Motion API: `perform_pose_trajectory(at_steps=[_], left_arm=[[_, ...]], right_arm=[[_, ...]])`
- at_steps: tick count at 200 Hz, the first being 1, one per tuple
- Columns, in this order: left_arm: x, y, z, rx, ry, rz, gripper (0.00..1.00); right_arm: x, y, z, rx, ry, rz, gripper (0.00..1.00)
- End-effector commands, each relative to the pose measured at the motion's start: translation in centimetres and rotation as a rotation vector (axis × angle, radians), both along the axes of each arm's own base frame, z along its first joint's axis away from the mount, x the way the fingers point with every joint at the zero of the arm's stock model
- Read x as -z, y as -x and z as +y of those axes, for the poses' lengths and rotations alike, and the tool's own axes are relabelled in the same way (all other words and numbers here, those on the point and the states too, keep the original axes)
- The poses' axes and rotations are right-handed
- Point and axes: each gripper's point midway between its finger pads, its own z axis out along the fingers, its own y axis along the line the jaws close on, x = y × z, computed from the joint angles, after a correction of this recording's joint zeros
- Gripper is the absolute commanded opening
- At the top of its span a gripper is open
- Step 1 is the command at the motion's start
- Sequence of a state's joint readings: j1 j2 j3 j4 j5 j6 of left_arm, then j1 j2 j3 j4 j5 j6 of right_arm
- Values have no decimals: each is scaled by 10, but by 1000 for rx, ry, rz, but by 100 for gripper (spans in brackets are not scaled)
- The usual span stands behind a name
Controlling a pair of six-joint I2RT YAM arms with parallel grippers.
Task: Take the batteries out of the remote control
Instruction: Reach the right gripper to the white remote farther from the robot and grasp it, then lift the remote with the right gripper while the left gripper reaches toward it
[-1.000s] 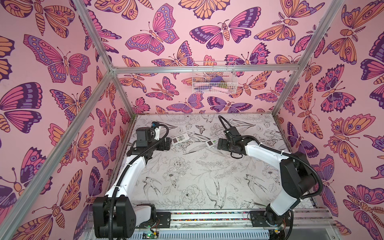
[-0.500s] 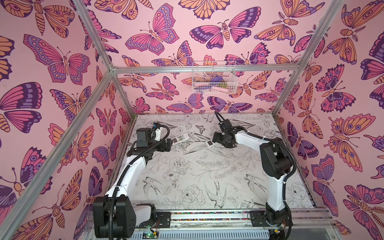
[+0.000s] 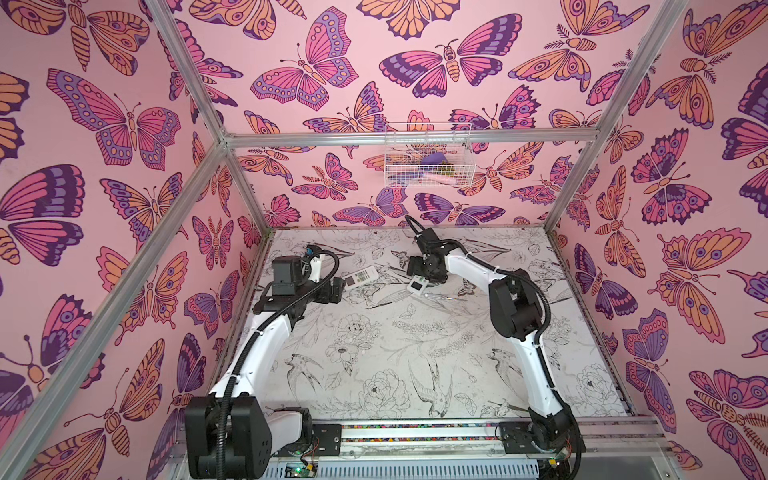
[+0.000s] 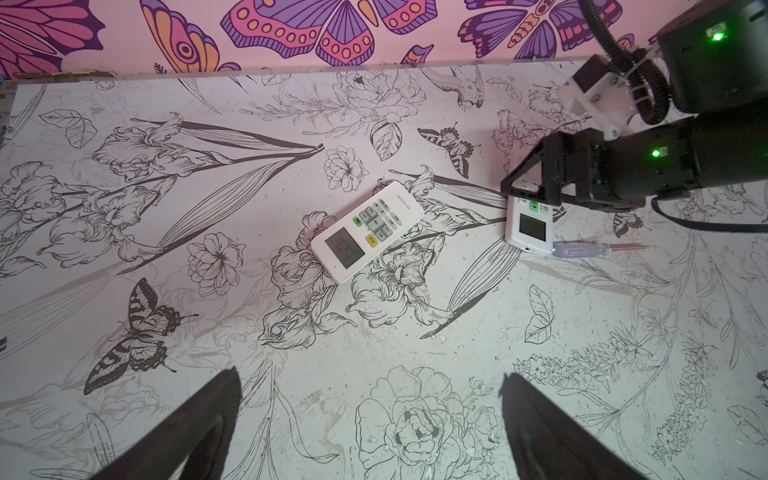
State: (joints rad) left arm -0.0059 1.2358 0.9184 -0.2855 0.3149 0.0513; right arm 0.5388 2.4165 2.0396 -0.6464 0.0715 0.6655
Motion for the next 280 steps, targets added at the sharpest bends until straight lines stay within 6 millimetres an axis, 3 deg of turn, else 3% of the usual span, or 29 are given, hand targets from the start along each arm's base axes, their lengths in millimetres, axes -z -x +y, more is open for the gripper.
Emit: perform_pose_trajectory(at_steps=[1,45,72,137,179,203,234,265,280], left_arm=[[2,5,2,5,-9,0,99],[3,4,0,7,5,8,99],[5,3,0,8,3,14,99],[7,4,0,8,-1,12,99],[5,3,1,17,-18,1,99],[-3,2,3,31,-49,-26,99],[-29,3,1,82,-105,-55,99],[-63,6,-14,186,-136,-86,99],[-78,5,-22,201,-84,-78,99]], right_arm=[[13,26,-7,-75,176,78,92],[2,51,-5,-159,339,64,92],[8,62,-3,-169,349,66,89],[22,48,-5,-159,351,72,70],[14,40,-1,-176,280,55,57],[-12,30,3,-203,216,-4,53],[-65,24,6,-284,111,-144,51],[-118,43,8,-399,-59,-261,50],[-134,55,2,-413,-149,-296,49]])
